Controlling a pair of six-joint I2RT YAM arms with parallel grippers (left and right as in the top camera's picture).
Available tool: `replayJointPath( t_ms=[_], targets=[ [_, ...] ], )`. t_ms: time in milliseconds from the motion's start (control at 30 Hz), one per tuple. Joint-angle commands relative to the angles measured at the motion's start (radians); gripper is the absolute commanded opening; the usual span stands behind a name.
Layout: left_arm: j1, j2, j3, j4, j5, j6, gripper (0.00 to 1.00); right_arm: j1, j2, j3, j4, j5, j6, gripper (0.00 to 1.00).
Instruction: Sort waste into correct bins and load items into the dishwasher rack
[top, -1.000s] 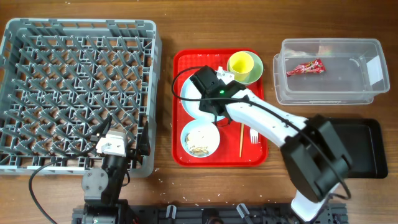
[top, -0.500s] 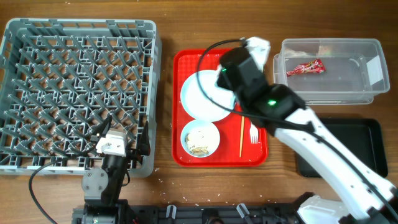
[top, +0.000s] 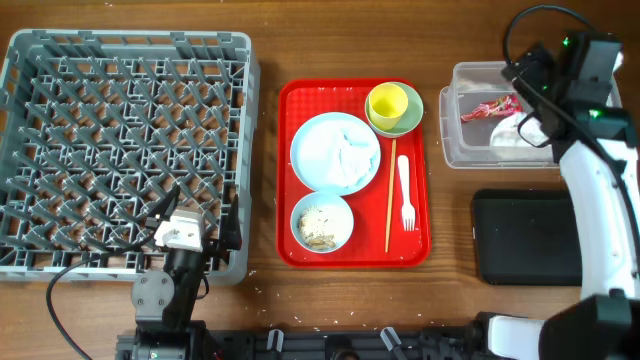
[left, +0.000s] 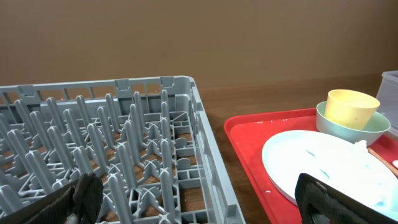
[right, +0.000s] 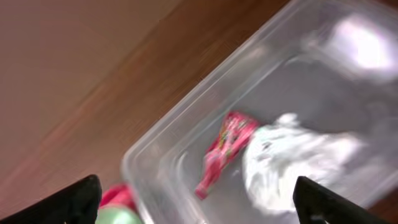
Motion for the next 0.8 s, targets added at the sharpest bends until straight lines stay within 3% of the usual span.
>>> replayJointPath(
  t_ms=[0, 100, 300, 433, 533, 633, 767],
  targets=[
    [-0.004, -0.007, -0.005, -0.003, 0.009, 0.013, 1.0, 0.008, -0.005, 0.006, 0.034, -0.381, -0.115, 1.0],
    [-0.004, -0.007, -0.005, -0.003, 0.009, 0.013, 1.0, 0.095, -0.043, 0.006, 0.044, -0.575, -0.189, 0.97],
    [-0.004, -0.007, -0.005, -0.003, 0.009, 0.013, 1.0, 0.423, -0.031, -0.01, -0.035, -0.482, -0.21, 0.97],
    [-0.004, -0.007, -0.005, -0.003, 0.009, 0.013, 1.0, 0.644, 0.066, -0.054, -0.045, -0.234, -0.003, 0.97],
    [-0.004, -0.007, -0.006, -0.003, 0.009, 0.013, 1.0, 0.758, 0.2, -0.055, -0.034, -0.086, 0.188, 0.9],
    [-0.004, -0.007, -0.006, -0.003, 0.009, 0.013, 1.0, 0.797, 0.336, -0.055, -0.015, -0.01, 0.308, 0.77],
    [-0.004, -0.007, -0.005, -0.003, 0.009, 0.013, 1.0, 0.795, 0.432, -0.055, 0.008, 0.042, 0.313, 0.77]
  ],
)
